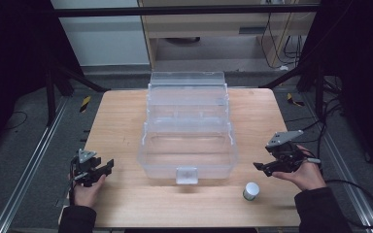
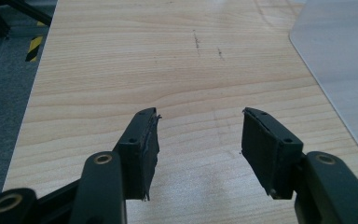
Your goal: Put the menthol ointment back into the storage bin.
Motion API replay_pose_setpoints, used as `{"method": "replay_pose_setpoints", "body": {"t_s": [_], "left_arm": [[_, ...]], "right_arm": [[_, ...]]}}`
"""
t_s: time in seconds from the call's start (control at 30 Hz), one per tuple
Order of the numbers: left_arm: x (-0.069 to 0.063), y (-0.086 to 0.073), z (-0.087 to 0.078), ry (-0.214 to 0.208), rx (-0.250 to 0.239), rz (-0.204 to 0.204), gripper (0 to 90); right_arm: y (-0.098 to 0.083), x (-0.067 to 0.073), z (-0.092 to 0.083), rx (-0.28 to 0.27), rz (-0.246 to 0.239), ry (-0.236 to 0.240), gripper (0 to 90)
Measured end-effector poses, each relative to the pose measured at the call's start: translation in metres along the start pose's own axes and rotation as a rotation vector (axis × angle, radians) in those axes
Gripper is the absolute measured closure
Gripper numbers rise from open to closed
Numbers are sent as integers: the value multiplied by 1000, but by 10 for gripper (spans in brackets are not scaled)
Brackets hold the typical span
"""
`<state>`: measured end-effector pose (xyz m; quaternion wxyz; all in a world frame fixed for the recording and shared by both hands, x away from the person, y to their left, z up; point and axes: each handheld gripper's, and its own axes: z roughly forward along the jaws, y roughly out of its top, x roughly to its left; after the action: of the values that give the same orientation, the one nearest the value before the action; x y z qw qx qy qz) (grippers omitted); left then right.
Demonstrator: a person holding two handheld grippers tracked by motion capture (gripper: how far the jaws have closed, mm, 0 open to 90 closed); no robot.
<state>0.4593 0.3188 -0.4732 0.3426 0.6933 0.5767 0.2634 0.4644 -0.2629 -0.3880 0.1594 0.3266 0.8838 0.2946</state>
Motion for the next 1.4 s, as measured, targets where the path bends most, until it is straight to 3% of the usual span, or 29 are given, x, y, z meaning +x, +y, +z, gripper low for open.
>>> {"method": "replay_pose_setpoints", "body": {"t_s": [0.13, 0.17, 0.23, 0.57, 0.87, 1.1, 1.4], "left_arm": [[0, 0, 0, 2, 0, 1, 455], [0, 0, -1, 1, 2, 3, 455], [0, 0, 0, 0, 2, 0, 455], [-1, 0, 1, -4, 11, 2, 455], [-2, 1, 0, -2, 3, 5, 455], [-2, 1, 0, -4, 5, 9, 455], [-2, 1, 0, -6, 7, 12, 455]], "right_arm": [[4, 2, -2, 20, -23, 20, 249], [8, 4, -3, 51, -59, 40, 253], [11, 8, -4, 70, -83, 60, 254], [20, 22, -1, 166, -174, 135, 248], [23, 28, 2, 221, -226, 161, 260], [22, 36, 7, 281, -297, 194, 292], [20, 39, 11, 298, -356, 211, 347]]}}
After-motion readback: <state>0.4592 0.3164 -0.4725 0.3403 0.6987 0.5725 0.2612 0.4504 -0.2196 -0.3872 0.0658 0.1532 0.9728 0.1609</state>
